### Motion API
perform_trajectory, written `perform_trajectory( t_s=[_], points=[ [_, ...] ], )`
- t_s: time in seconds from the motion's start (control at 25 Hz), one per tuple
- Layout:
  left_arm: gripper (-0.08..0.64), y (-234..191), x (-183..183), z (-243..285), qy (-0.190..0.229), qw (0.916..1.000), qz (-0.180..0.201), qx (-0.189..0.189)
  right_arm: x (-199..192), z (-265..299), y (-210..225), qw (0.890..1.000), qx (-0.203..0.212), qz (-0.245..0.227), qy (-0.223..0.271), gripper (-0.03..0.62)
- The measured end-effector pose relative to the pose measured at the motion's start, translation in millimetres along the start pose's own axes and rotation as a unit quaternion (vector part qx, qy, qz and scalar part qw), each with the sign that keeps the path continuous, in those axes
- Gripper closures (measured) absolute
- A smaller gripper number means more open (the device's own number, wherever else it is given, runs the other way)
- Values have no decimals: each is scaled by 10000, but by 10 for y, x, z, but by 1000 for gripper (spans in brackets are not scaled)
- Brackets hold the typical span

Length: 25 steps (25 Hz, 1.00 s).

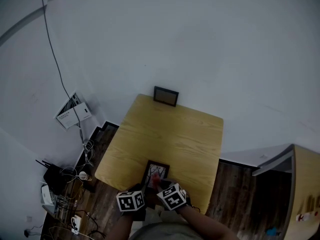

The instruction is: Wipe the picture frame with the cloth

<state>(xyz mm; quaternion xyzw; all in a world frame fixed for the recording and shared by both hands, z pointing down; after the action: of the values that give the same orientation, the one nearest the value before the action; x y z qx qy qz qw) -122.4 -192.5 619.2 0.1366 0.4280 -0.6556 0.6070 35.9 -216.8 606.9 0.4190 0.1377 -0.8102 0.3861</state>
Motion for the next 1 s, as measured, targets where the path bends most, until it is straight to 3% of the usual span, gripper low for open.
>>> perform_trajectory(
  t_s=[0.28,0.52,0.76,1.0],
  points=[
    [439,49,126,-124,333,9989,258,-197,10,-228,32,9940,-251,521,927,572],
    [445,134,297,-505,855,9936,476,-566,95,-643,-89,9793,-579,980,1671,572],
    [505,192,242,-1062,1229,9862,695,-863,100,-1062,-490,9674,-754,1202,2097,572],
    [515,230,48,-1573,1283,9807,951,-1126,27,-1385,-1006,9603,-913,1284,2303,572]
  ],
)
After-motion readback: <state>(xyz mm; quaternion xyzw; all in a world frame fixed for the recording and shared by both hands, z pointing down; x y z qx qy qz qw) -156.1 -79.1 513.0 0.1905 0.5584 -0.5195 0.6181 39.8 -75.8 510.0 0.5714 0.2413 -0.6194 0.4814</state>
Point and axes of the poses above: the fingertips, and each gripper's own axes: z forward along the fingers, y to its right, x out of its top, the point moved 10 cm from there along -z, backward along the fingers, and after that the axes turned 11 degrees about y, right-handed, at the moved point
